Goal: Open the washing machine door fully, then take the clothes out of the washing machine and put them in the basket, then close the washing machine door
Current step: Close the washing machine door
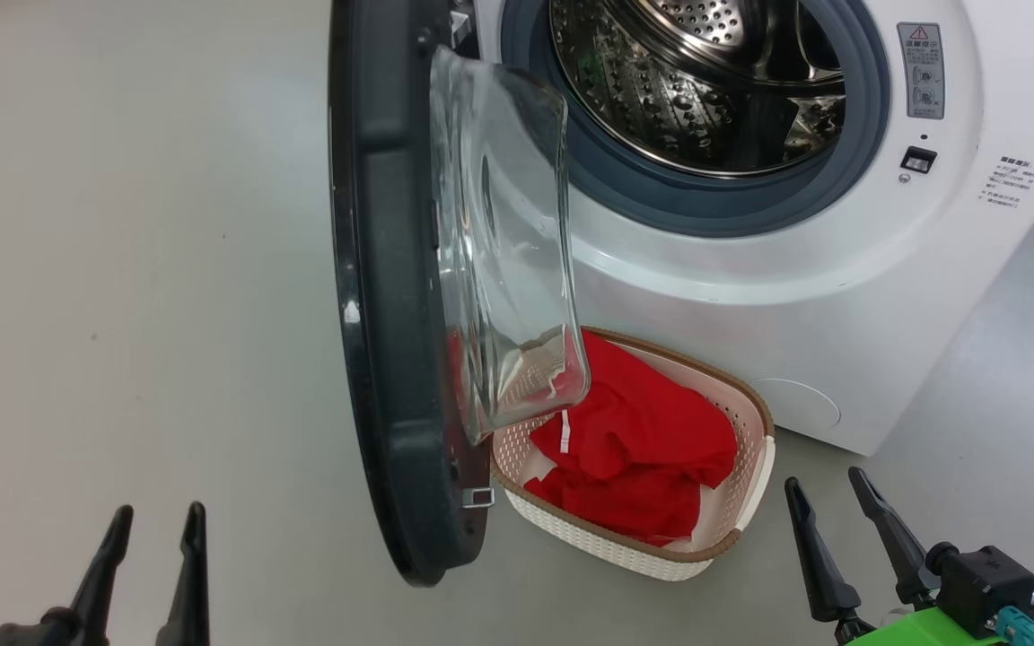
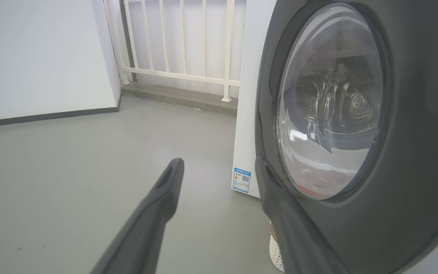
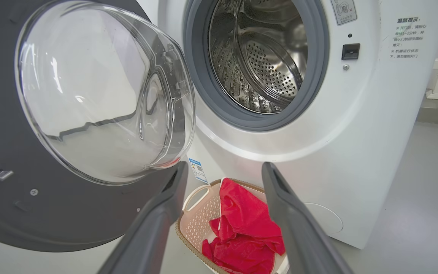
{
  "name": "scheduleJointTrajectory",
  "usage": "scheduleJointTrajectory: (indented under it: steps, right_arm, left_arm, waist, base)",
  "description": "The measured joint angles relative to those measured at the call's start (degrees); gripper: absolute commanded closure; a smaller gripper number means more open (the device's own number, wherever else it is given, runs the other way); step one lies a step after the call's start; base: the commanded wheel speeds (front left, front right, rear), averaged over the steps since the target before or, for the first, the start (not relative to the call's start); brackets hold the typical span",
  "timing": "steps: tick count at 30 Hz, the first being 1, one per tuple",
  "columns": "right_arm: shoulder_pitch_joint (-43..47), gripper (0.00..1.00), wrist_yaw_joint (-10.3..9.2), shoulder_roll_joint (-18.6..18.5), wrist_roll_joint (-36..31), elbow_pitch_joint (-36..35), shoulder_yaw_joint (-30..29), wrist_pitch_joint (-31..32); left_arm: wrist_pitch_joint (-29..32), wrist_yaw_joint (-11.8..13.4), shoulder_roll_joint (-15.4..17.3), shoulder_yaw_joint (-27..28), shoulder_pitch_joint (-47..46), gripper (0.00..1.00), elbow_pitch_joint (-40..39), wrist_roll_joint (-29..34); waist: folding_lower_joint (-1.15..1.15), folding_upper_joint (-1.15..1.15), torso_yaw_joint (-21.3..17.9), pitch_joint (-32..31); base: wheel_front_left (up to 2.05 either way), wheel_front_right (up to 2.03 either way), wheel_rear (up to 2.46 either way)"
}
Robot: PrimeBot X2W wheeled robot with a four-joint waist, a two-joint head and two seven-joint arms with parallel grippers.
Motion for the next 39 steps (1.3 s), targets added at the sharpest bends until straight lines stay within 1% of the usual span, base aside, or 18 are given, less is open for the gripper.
scheduleJointTrajectory:
  steps: [2, 3, 4, 6, 8, 9, 13, 14, 16, 17, 22, 34, 39]
  right_arm:
    - [0.0, 0.0, 0.0, 0.0, 0.0, 0.0, 0.0, 0.0]
    - [0.0, 0.0, 0.0, 0.0, 0.0, 0.0, 0.0, 0.0]
    - [0.0, 0.0, 0.0, 0.0, 0.1, 0.0, 0.0, 0.0]
    - [0.0, 0.0, 0.01, 0.0, 0.1, 0.0, 0.1, 0.0]
    - [0.0, 0.0, 0.0, 0.0, 0.1, 0.0, 0.1, 0.0]
    - [0.0, 0.0, 0.0, 0.0, 0.1, 0.0, 0.1, 0.0]
    - [-0.1, 0.0, 0.0, 0.0, 0.1, 0.0, 0.1, 0.0]
    - [-0.2, 0.0, 0.0, 0.1, 0.3, 0.0, 0.1, 0.0]
    - [-0.2, 0.0, 0.0, 0.1, 0.4, 0.0, 0.1, 0.0]
    - [-0.2, 0.0, 0.0, 0.1, 0.4, 0.0, 0.1, 0.0]
    - [-0.4, 0.0, 0.0, 0.0, 0.4, -0.1, 0.0, 0.0]
    - [-1.7, 0.0, 0.0, 0.0, 0.5, -0.4, 0.0, 0.0]
    - [-3.0, 0.0, 0.0, 0.0, 0.5, -0.6, -0.2, 0.0]
  left_arm:
    - [0.0, 0.0, -0.2, -0.1, 0.0, 0.52, -0.1, -3.0]
    - [0.0, 0.0, -0.1, -0.3, 0.0, 0.52, -0.3, -4.1]
    - [0.0, 0.0, 0.1, -0.6, -0.1, 0.61, -0.4, -5.5]
    - [0.0, 0.0, 0.4, -1.4, -0.3, 1.0, -0.9, -8.2]
    - [0.0, 0.0, 1.4, -2.6, -0.5, 1.0, -1.4, -10.7]
    - [0.0, 0.0, 1.4, -2.6, -0.5, 1.0, -1.4, -10.7]
    - [0.0, 0.0, 4.4, -5.8, -2.3, 1.0, -2.8, -13.7]
    - [0.0, 0.0, 5.8, -7.6, -3.0, 1.0, -3.8, -14.4]
    - [0.0, 0.0, 6.7, -9.4, -4.0, 1.0, -4.9, -15.4]
    - [0.0, 0.0, 6.7, -9.4, -4.0, 1.0, -4.9, -15.4]
    - [0.0, 0.0, 9.3, -13.6, -5.7, 1.0, -7.7, -17.2]
    - [0.0, 0.0, 12.7, -19.9, -8.6, 1.0, -10.6, -17.3]
    - [-0.3, 0.1, 13.0, -23.2, -10.4, 1.0, -10.8, -17.1]
  waist:
    - [0.0, 0.0, 0.0, 0.0]
    - [0.0, 0.0, -0.1, 0.0]
    - [0.0, 0.0, -0.1, 0.0]
    - [0.0, 0.0, -0.3, 0.1]
    - [0.0, 0.0, -0.5, 0.1]
    - [0.0, 0.0, -0.5, 0.1]
    - [0.0, 0.0, -1.1, 0.5]
    - [0.0, 0.0, -1.4, 0.7]
    - [0.0, 0.0, -1.9, 0.9]
    - [0.0, 0.0, -1.9, 0.9]
    - [0.0, 0.0, -3.1, 1.6]
    - [0.0, 0.0, -6.5, 3.4]
    - [0.0, 0.0, -8.0, 4.3]
  base:
    - [0.0, 0.0, 0.0]
    - [0.0, 0.0, 0.0]
    - [0.0, 0.0, 0.0]
    - [0.0, 0.0, 0.0]
    - [0.0, 0.0, 0.0]
    - [0.0, 0.0, 0.0]
    - [0.0, 0.0, 0.0]
    - [0.0, 0.0, 0.0]
    - [0.0, 0.0, 0.0]
    - [0.0, 0.0, 0.0]
    - [0.0, 0.0, 0.0]
    - [0.0, 0.0, 0.0]
    - [0.0, 0.0, 0.0]
